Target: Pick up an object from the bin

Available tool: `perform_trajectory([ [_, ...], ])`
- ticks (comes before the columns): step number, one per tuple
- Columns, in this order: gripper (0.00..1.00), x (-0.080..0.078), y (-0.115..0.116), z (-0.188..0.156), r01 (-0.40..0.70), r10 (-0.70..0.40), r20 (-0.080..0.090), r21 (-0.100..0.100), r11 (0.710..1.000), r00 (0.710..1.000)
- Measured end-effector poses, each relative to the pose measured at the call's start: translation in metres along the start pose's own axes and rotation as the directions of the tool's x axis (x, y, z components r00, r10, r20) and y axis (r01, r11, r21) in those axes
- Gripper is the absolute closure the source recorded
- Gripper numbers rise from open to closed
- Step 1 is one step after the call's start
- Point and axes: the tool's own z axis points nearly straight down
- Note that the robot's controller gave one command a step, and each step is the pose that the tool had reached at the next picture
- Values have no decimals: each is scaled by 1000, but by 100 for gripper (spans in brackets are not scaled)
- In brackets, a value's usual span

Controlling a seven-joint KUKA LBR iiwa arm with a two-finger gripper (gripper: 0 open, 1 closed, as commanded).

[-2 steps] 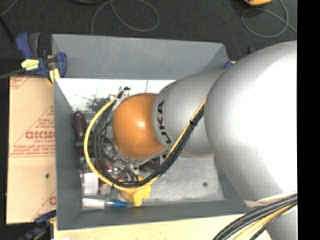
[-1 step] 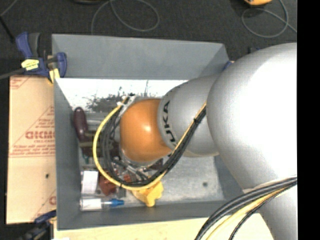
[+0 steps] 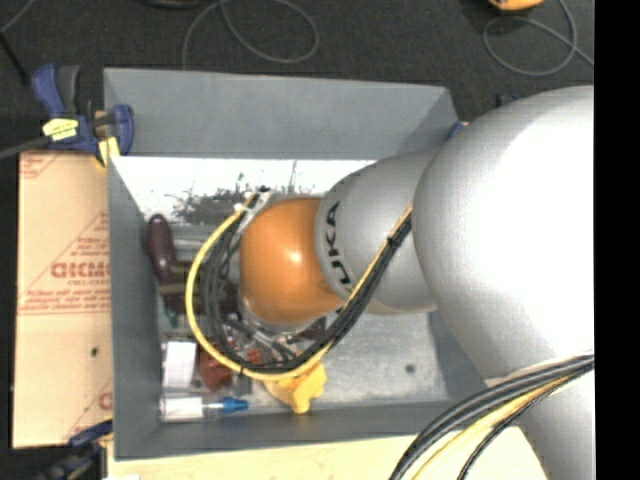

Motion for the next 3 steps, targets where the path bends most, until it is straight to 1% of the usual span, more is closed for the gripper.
perform_trajectory([
  [1, 100, -1, 0, 0, 2, -2, 2, -1, 1000, 1000],
  [2, 100, -6, -1, -7, 6, -6, 2, 0, 1000, 1000],
  [3, 100, -12, -1, -50, 0, 0, 0, 0, 1000, 1000],
])
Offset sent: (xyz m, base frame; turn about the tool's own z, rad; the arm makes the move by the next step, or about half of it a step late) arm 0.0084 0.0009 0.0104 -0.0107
